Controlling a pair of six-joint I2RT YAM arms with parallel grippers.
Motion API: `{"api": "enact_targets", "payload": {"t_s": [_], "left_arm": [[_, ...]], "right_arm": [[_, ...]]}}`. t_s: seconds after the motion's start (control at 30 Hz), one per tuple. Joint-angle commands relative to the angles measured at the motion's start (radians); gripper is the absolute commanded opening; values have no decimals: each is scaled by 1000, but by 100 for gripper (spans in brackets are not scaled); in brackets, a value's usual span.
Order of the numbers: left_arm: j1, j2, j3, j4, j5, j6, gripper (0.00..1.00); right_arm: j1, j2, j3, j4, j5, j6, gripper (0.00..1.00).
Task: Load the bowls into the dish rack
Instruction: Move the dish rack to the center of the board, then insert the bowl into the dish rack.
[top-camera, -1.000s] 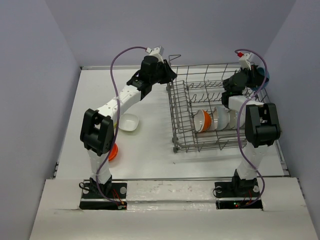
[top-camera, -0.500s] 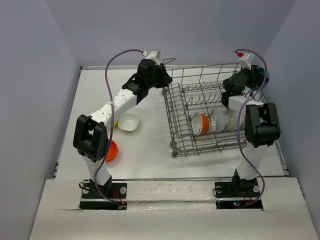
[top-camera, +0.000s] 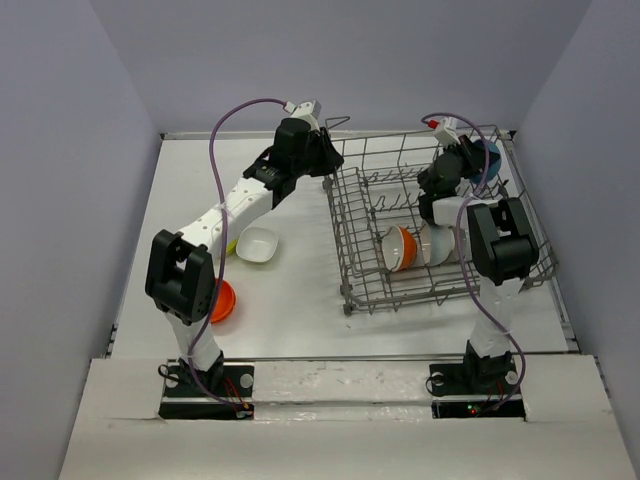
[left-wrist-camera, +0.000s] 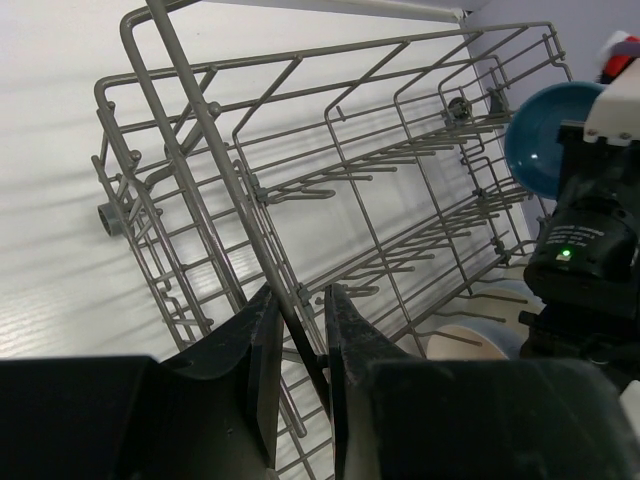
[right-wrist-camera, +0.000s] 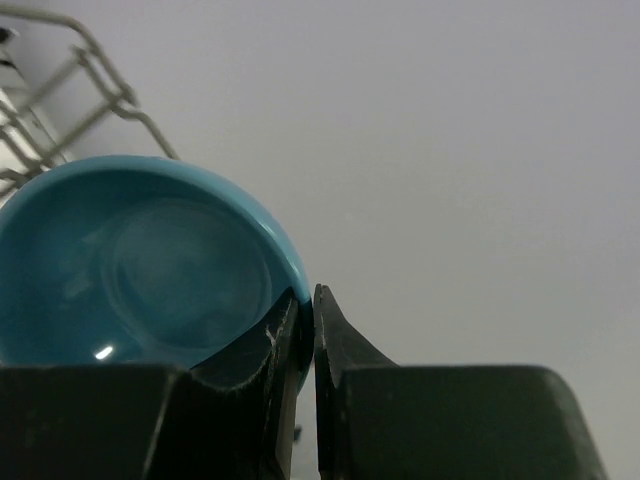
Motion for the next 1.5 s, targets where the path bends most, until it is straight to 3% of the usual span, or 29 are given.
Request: {"api": "enact_targets", "payload": {"t_s": [0.0, 0.53, 1.23, 1.47], "left_arm": [[9, -95, 23, 102, 38, 96, 0], [9, -76, 29, 101, 46, 98, 0], [9, -69, 26, 99, 58, 98, 0], [7, -69, 26, 98, 57, 99, 0]], "right_arm": [[6, 31, 48, 265, -32, -84, 1], [-5, 16, 91, 283, -49, -138, 1], [-71, -95, 6, 104, -33, 34, 1], [-80, -113, -24, -25, -39, 124, 1]]}}
